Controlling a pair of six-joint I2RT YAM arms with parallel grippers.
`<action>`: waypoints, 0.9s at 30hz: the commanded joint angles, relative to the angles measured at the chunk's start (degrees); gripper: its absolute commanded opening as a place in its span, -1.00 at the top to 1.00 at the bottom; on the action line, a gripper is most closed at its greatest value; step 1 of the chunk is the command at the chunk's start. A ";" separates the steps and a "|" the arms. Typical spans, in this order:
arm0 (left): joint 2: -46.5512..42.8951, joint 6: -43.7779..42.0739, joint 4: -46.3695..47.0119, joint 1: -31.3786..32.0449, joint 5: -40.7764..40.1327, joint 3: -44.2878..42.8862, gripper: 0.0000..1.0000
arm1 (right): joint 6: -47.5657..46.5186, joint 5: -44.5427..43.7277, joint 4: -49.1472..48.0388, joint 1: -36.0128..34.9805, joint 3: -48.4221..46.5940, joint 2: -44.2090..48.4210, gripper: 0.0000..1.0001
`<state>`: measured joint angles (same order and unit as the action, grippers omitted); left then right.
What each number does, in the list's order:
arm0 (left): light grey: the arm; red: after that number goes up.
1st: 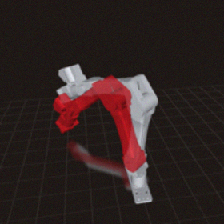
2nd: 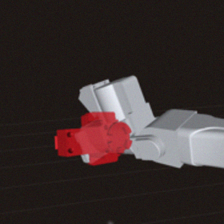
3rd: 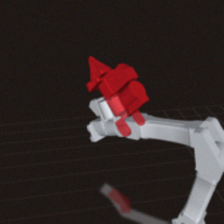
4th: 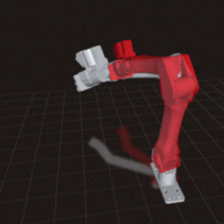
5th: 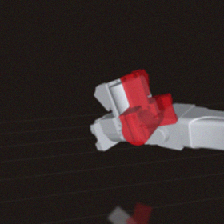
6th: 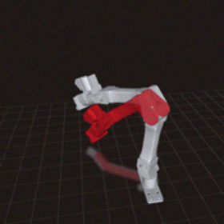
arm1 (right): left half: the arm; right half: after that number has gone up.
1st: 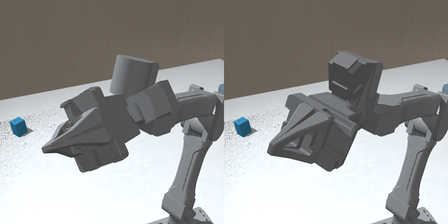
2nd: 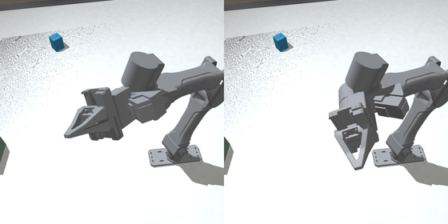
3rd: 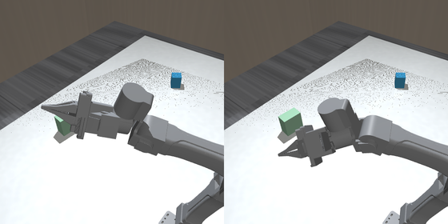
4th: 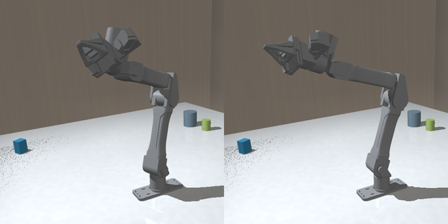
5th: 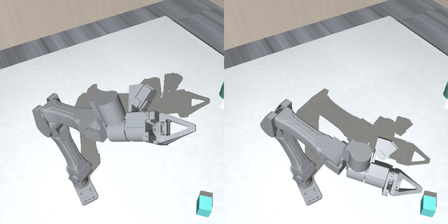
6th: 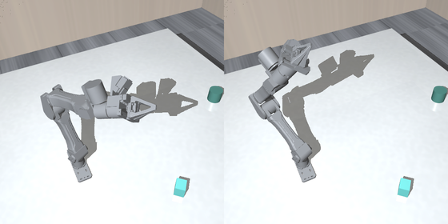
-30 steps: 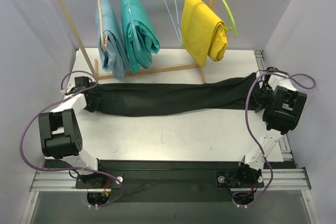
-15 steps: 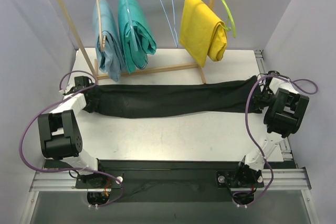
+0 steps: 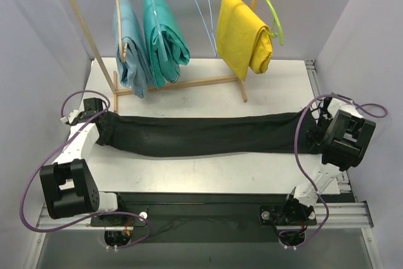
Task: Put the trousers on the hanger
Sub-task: Fold the trousers at the center of the board.
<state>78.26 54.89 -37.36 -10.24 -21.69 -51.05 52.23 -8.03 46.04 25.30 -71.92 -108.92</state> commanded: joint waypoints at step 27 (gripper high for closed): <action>-3.29 -4.53 7.22 -1.80 -2.65 4.29 1.00 | -3.54 -1.64 -0.34 -14.31 -23.87 -9.55 -0.17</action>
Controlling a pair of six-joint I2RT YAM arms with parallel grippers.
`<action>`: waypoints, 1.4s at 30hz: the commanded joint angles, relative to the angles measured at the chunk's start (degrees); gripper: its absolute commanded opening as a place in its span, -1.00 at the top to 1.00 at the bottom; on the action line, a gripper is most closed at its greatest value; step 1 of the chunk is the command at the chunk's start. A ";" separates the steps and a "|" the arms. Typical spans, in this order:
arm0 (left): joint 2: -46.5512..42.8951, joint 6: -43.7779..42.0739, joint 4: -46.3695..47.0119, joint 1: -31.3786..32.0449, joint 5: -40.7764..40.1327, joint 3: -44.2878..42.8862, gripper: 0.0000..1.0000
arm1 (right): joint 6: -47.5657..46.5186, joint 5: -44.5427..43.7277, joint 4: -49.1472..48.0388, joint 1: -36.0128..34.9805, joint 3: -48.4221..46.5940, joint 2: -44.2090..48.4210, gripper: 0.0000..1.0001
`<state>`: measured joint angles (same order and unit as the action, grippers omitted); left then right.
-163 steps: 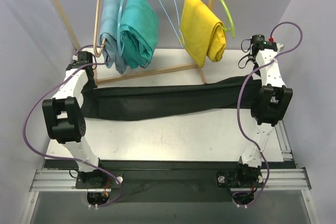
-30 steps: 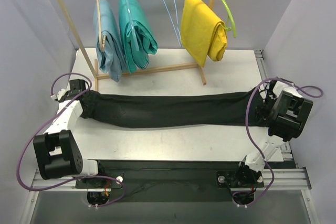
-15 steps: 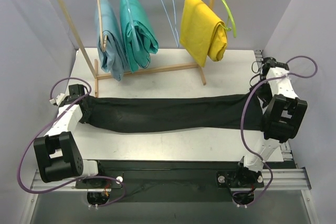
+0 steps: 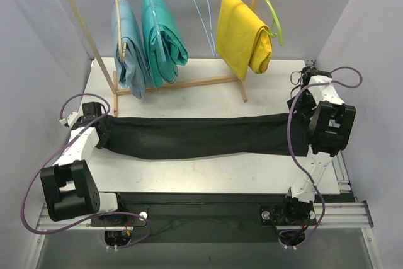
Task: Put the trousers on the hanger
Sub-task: Fold the trousers at the center of the board.
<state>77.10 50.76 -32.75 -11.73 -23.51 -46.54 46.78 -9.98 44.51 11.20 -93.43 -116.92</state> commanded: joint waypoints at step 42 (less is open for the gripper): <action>-1.78 1.18 2.16 -0.58 -4.09 1.37 1.00 | 5.34 2.59 -1.53 4.71 -13.80 -10.96 1.00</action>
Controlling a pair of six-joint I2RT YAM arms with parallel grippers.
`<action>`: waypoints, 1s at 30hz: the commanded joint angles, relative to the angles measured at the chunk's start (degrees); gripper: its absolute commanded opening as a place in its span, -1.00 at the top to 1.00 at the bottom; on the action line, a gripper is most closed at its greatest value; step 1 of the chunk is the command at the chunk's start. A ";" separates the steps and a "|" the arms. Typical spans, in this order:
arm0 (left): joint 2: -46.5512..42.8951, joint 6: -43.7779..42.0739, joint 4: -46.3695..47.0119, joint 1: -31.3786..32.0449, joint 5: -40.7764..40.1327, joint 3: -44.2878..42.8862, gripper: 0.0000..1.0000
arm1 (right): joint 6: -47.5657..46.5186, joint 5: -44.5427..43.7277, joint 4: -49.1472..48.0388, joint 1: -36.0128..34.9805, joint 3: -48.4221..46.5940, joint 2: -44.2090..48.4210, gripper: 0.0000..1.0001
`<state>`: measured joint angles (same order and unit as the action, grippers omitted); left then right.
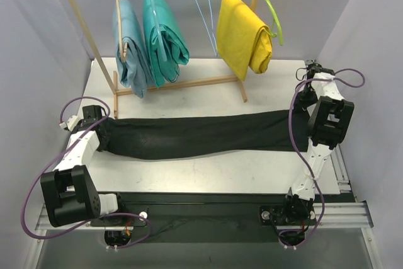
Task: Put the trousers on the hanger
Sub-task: Fold the trousers at the center of the board.
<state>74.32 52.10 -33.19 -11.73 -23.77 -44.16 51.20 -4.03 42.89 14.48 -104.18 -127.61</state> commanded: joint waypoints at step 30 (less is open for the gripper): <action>1.88 -0.68 4.01 0.13 -0.23 -0.31 1.00 | -8.57 -3.70 -3.87 14.88 31.67 22.68 0.22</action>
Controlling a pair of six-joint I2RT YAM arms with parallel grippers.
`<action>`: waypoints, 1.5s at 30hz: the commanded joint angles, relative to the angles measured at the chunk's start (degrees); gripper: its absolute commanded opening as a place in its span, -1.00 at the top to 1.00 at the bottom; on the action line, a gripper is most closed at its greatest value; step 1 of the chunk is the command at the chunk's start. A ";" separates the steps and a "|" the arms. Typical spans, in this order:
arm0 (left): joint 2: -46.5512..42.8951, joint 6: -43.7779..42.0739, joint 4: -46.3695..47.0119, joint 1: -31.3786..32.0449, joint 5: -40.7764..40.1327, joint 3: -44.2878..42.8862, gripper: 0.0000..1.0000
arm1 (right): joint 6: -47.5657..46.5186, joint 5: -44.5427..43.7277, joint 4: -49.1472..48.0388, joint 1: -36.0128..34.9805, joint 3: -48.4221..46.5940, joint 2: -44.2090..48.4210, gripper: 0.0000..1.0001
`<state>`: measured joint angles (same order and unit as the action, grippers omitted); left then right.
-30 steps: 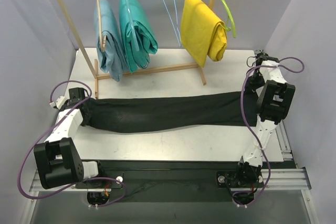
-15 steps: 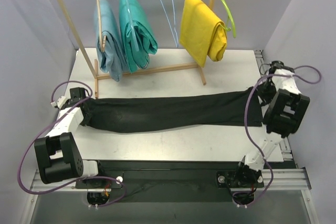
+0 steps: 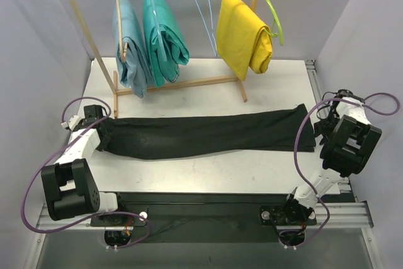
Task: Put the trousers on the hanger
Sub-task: Fold the trousers at the center of the board.
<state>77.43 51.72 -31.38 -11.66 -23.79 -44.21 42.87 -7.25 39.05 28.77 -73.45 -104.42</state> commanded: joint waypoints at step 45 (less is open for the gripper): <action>-1.67 -0.13 2.28 0.06 -0.90 0.35 1.00 | 0.28 -0.40 0.15 1.99 2.26 5.45 1.00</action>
<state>76.93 51.88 -30.46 -11.66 -23.70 -43.09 42.48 -5.67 35.46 29.78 -70.02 -102.67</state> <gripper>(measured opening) 0.131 0.024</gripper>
